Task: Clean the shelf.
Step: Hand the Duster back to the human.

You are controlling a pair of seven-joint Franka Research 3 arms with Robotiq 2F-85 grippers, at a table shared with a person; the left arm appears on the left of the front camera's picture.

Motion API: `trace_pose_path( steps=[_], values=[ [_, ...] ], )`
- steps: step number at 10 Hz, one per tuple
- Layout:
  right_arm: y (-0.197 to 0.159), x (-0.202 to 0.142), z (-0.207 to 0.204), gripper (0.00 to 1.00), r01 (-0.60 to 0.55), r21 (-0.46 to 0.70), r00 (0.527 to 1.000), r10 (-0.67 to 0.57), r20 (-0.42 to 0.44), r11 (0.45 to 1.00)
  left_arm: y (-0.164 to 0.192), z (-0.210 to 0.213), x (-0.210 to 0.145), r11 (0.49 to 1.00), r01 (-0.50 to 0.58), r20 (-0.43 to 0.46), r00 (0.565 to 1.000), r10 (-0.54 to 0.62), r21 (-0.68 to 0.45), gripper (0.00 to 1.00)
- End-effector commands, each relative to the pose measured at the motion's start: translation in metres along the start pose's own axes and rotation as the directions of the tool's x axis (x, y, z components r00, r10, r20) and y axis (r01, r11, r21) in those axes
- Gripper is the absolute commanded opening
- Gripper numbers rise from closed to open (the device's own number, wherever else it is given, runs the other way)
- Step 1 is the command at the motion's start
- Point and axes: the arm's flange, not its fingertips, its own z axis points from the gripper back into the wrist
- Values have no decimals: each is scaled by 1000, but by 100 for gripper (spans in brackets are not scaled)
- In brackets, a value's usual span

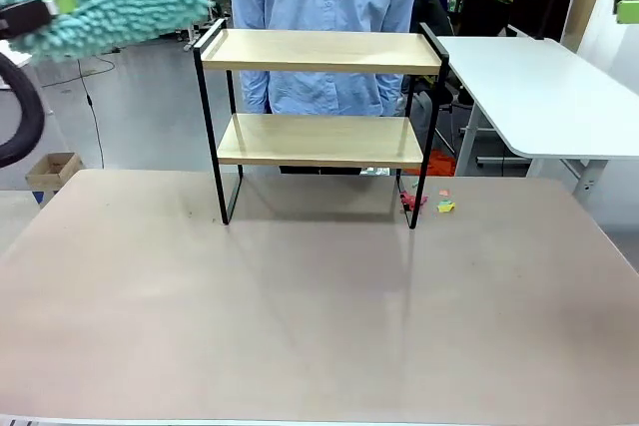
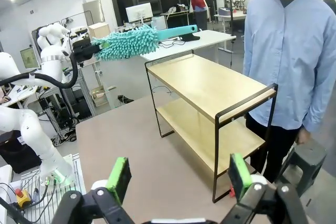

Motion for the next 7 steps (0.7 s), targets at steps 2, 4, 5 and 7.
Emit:
trace_pose_path(
  steps=[2, 4, 5, 7],
  values=[
    [-1, 2, 1, 100, 1, 1, 1000, -1, -5, 1000, 3, 35, -1, 969, -8, 39, 999, -2, 249, 18],
    [-1, 2, 1, 100, 1, 1, 1000, -1, -5, 1000, 6, 57, -14, 914, 8, 15, 1000, -15, 405, 18],
    [-1, 2, 1, 100, 1, 1, 1000, -1, -5, 1000, 7, 62, -23, 894, 22, -18, 1000, -16, 448, 18],
    [-1, 2, 1, 100, 1, 1, 1000, -1, -5, 1000, 1, 69, -47, 865, 51, -62, 998, -24, 499, 18]
  ],
)
